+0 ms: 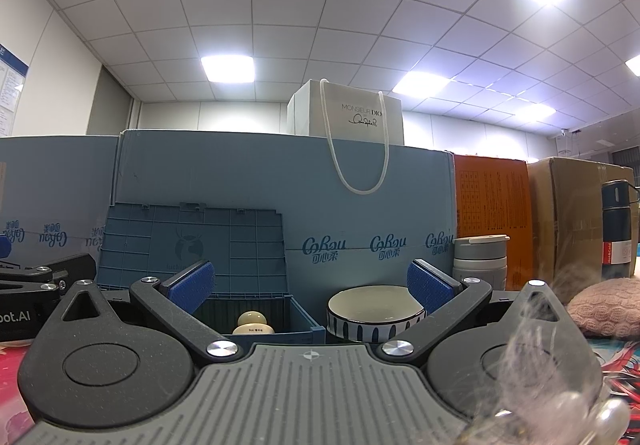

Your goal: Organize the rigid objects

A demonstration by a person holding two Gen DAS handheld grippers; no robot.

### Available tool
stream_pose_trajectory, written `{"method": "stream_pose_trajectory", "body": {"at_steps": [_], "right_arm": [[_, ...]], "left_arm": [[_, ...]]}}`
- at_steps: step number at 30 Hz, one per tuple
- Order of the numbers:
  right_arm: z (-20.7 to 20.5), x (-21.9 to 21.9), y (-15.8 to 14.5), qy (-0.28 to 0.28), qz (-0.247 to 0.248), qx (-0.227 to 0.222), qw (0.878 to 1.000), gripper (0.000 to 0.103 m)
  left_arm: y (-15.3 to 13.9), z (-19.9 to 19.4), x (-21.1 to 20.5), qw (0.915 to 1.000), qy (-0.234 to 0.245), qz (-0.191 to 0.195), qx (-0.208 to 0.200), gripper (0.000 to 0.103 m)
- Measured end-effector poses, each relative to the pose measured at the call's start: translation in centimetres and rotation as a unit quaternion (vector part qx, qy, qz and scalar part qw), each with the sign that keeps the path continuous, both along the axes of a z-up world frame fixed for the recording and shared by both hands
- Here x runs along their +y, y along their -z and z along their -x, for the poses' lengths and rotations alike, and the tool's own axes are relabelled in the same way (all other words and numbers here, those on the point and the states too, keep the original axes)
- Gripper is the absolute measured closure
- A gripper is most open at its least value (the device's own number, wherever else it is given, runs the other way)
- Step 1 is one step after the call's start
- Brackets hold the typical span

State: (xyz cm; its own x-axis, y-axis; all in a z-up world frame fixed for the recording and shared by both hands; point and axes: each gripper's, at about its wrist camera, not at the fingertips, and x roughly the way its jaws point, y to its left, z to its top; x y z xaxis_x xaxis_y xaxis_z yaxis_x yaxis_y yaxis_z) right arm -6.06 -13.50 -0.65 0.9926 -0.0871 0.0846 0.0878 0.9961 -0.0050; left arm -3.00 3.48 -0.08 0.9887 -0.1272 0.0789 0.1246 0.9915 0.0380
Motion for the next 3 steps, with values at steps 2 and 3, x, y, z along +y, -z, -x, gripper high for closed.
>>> {"method": "stream_pose_trajectory", "body": {"at_steps": [2, 3], "right_arm": [[-0.02, 0.01, 0.00, 0.000, 0.000, 0.000, 1.000, 0.000], [-0.03, 0.00, 0.00, 0.000, 0.000, 0.000, 1.000, 0.000]], "left_arm": [[0.01, 0.00, 0.04, 1.0000, 0.006, 0.000, 0.002, 0.000], [0.02, -0.01, 0.01, 1.0000, 0.007, 0.000, 0.003, 0.000]]}}
